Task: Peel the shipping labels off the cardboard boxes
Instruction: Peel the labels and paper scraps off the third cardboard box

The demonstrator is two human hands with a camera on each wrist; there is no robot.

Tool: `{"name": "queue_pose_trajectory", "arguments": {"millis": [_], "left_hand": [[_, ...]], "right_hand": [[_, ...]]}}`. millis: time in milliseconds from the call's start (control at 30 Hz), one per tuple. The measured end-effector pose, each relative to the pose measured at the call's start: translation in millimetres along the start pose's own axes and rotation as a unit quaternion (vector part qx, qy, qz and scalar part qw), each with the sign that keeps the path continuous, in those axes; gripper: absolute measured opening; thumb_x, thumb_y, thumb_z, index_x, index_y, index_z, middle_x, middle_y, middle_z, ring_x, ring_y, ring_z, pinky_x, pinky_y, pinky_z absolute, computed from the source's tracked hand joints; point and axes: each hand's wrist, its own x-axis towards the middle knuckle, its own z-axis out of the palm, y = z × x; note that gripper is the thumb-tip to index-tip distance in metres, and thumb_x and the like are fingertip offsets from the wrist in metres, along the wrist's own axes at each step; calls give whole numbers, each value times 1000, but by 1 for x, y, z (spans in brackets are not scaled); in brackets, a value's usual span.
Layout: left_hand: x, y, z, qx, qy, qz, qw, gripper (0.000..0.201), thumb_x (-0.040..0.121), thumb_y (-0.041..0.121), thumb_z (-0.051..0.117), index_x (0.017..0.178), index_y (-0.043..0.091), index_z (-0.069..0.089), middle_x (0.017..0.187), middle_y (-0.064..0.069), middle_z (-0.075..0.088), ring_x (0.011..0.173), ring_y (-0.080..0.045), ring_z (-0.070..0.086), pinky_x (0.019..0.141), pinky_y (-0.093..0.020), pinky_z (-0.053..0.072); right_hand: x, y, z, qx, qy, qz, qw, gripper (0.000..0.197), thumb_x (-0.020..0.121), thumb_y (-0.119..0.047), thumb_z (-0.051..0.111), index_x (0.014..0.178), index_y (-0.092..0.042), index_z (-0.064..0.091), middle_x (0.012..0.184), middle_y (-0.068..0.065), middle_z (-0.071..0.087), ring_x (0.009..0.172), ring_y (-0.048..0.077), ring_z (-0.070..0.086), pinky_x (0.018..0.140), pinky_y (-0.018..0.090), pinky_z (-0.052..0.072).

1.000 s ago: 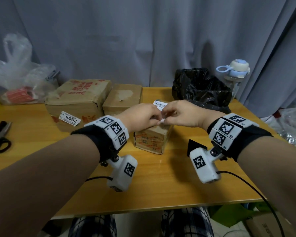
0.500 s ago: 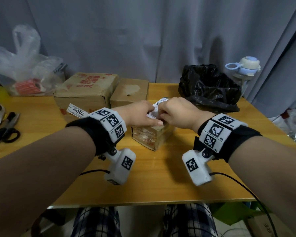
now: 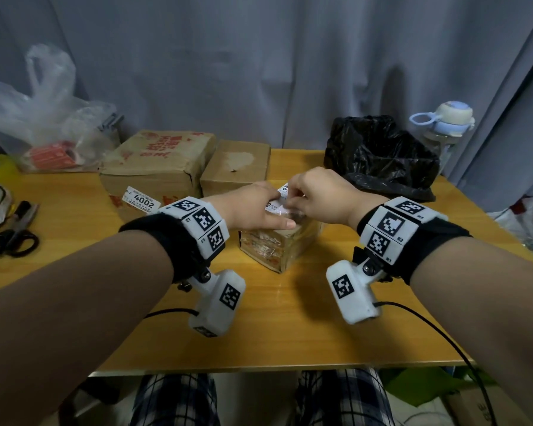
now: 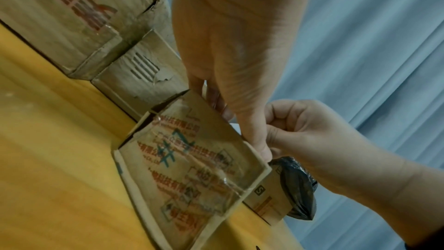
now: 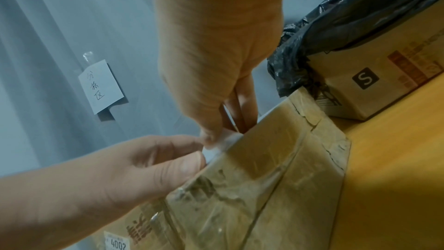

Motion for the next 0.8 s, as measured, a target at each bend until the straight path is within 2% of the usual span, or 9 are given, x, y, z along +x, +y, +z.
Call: {"name": "queue_pose_trajectory", "arguments": {"millis": [167,267,400,500,600,667,733,800], "left_hand": [[-1,1,-2,10,-1,-4,1000,75,81,58,59,138,12,44,136,-4,43,124,-19,44,101,-28,38],[-1,3,-3,15,0,-3,1000,76,81,57,59,139,11,42,138,-6,42,124,-20,44,100,-28,38],[-1,1,-3,19,3,-5,1000,81,80,60,58,140,11,40,138,-6,42,121,-20,45,95,-25,38],[-1,-1,-1,0,3,-12,1000,81,78,61,59,140,12,42,137,-5,43,120,-19,46,95,-26,40],[-4,-5,-5,-24,4,-6,1000,68,84,50,60,138,13,45,140,-4,47,124,-18,47,102,-27,39],[-8,-11,-13,-57,2,-5,998,56,87,37,61,136,13,49,140,-2,50,127,-16,47,108,-27,36],[-10,-15,-19,-75,11,2,997,43,88,29,63,128,14,59,133,-2,58,121,-14,54,106,-29,39],[-9,-16,-21,-69,25,18,997,31,87,26,65,116,16,67,119,-2,67,107,-15,60,98,-33,46]], "right_hand": [[2,1,0,16,13,10,1000,18,89,-31,58,85,-14,63,84,2,62,80,21,58,69,31,47],[2,3,2,29,24,16,999,19,89,-31,58,86,-13,64,84,3,63,79,21,58,69,32,47],[2,6,5,55,39,34,997,17,88,-32,59,80,-17,59,82,1,61,79,20,58,67,29,43],[1,7,5,66,48,32,996,17,87,-33,61,80,-18,60,81,-1,61,81,19,58,70,31,45],[-2,8,2,81,38,28,996,15,87,-33,62,81,-19,62,77,-7,59,82,17,59,73,31,48],[-3,9,-1,109,23,29,993,19,89,-32,60,91,-14,66,83,-2,65,86,19,62,78,34,51],[-5,9,-4,134,4,32,990,28,89,-35,59,106,-13,67,95,6,70,92,20,64,84,36,52],[-5,6,-6,113,-16,23,993,38,85,-43,61,112,-16,67,104,4,70,97,17,63,88,35,52]]}}
